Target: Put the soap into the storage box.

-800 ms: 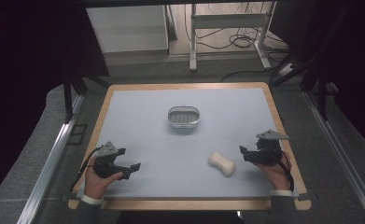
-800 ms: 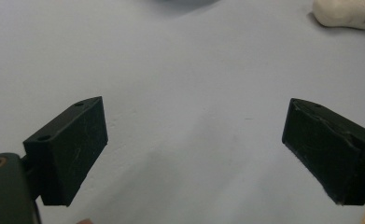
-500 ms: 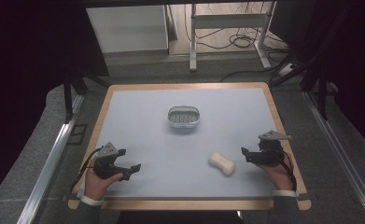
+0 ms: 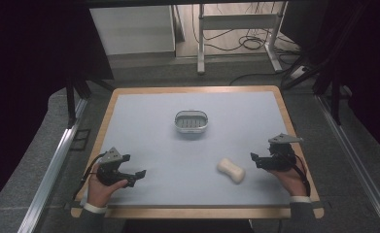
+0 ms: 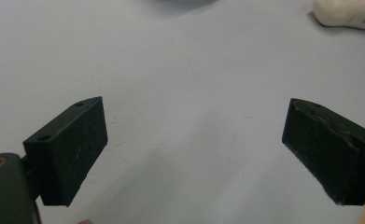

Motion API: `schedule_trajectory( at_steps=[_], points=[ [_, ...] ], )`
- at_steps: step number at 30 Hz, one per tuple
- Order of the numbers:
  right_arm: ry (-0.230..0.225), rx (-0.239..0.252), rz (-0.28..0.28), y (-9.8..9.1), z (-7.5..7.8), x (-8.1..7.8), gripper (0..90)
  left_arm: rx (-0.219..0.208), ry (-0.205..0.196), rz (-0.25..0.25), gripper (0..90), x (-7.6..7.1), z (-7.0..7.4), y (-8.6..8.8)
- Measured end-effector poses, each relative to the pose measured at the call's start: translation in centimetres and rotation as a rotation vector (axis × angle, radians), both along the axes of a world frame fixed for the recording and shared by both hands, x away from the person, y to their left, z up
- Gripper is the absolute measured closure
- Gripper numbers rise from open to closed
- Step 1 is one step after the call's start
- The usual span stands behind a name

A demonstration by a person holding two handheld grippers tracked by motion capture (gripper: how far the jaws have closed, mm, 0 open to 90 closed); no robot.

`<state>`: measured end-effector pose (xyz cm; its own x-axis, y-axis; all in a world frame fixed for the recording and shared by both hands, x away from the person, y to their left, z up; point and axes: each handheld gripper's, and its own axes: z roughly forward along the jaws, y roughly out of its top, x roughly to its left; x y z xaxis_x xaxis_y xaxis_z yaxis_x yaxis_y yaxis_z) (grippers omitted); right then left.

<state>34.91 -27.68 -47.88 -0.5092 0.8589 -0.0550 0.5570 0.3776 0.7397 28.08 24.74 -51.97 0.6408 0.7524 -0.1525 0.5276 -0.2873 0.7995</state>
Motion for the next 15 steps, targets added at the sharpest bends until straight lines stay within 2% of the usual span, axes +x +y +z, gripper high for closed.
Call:
schedule_trajectory(
  at_steps=[2,5,7,9,15],
  points=[
    [0.023,-0.008,0.018,0.1,0.9,0.2,14.5,-0.006,-0.001,-0.002,7.2,-0.1,0.0,0.0],
    [0.033,-0.008,0.022,0.2,1.1,0.3,15.0,-0.004,-0.003,0.004,7.3,-0.1,0.1,0.1],
    [0.042,-0.04,0.04,0.3,1.0,0.3,15.0,-0.003,-0.004,0.005,7.2,-0.1,0.1,0.1],
    [0.051,-0.04,0.058,0.4,1.0,0.4,14.9,-0.001,-0.003,0.005,7.3,-0.1,0.1,0.0],
    [0.055,-0.054,0.061,0.8,1.9,0.7,14.9,0.01,0.002,-0.001,7.3,0.0,-0.1,-0.2]
  ],
)
